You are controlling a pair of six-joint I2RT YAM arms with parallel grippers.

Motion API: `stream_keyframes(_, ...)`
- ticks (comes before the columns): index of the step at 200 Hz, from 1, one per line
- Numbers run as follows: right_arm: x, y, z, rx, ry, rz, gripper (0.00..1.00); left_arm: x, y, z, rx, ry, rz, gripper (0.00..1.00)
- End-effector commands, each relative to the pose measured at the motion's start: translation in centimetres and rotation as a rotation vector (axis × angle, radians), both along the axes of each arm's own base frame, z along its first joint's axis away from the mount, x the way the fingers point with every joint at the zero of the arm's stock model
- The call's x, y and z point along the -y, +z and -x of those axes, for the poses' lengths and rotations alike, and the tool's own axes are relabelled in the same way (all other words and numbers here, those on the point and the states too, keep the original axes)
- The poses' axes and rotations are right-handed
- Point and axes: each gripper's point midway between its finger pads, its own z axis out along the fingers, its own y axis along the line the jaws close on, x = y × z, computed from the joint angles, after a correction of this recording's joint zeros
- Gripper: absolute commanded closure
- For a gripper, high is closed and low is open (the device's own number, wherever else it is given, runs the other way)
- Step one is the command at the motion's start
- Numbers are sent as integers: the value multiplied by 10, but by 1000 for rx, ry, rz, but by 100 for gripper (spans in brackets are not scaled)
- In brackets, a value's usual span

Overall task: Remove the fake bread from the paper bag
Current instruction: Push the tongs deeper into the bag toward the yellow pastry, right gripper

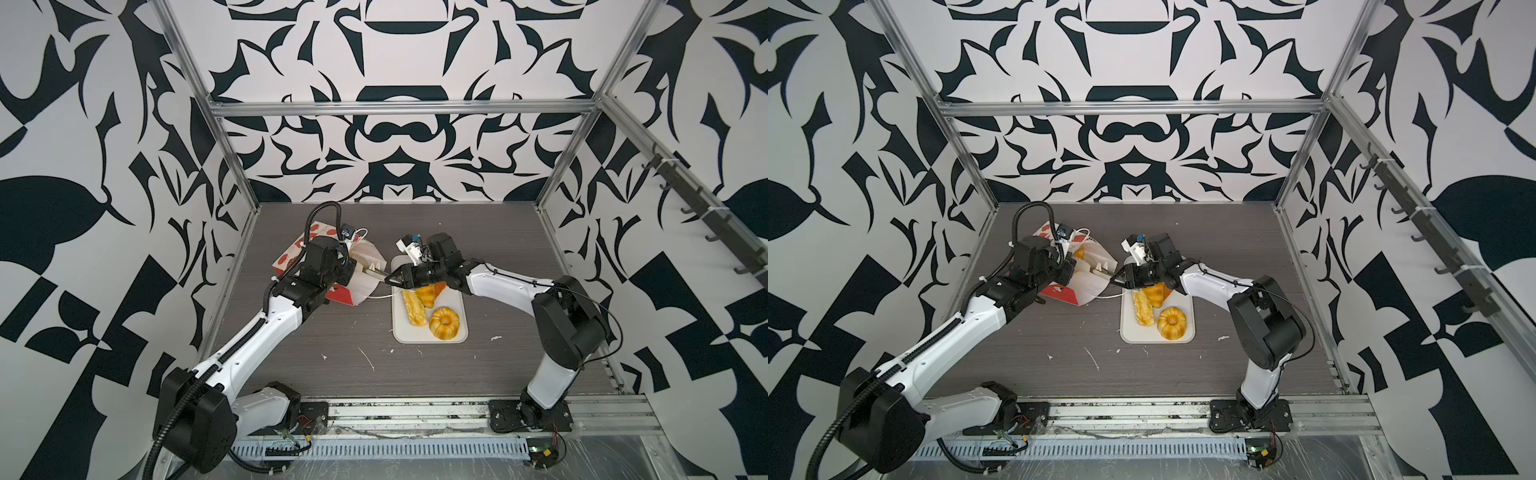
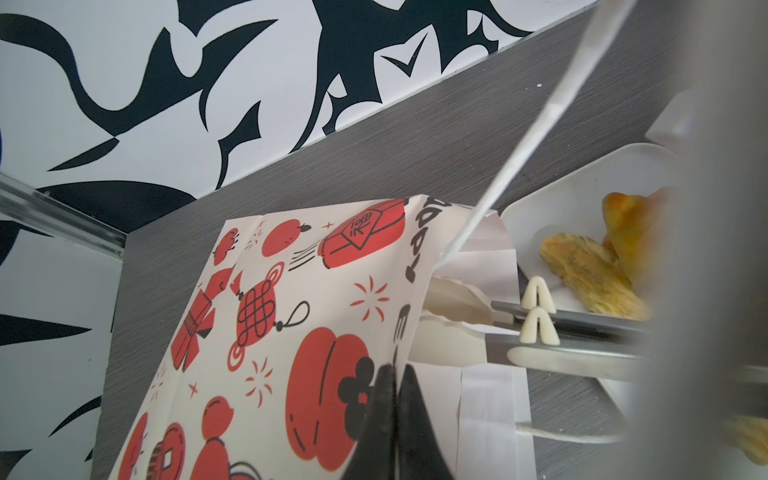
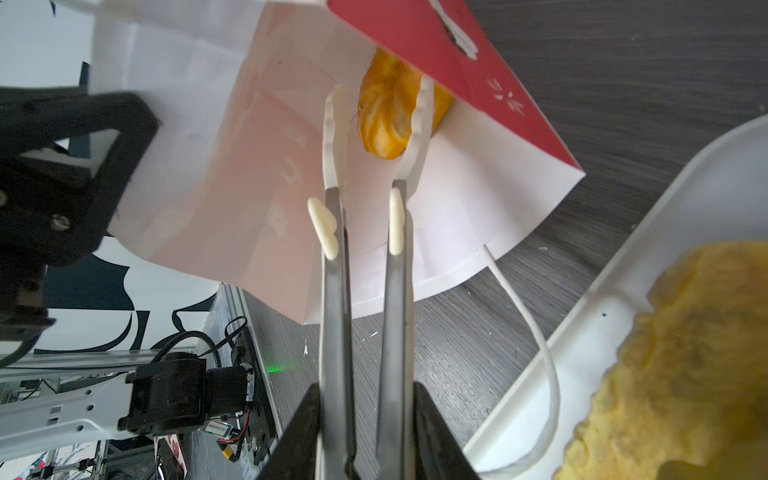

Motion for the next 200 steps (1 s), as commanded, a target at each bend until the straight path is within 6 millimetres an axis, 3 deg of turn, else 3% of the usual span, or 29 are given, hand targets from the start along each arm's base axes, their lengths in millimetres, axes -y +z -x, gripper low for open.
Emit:
stream_keyframes(1,0,32,-5,91,1,-64,65,1,3,2,16,-6,21,100)
stream_keyframes(200,-10,1,-17,-27,-4,-85,64,4,3,1,14,-19,18,100)
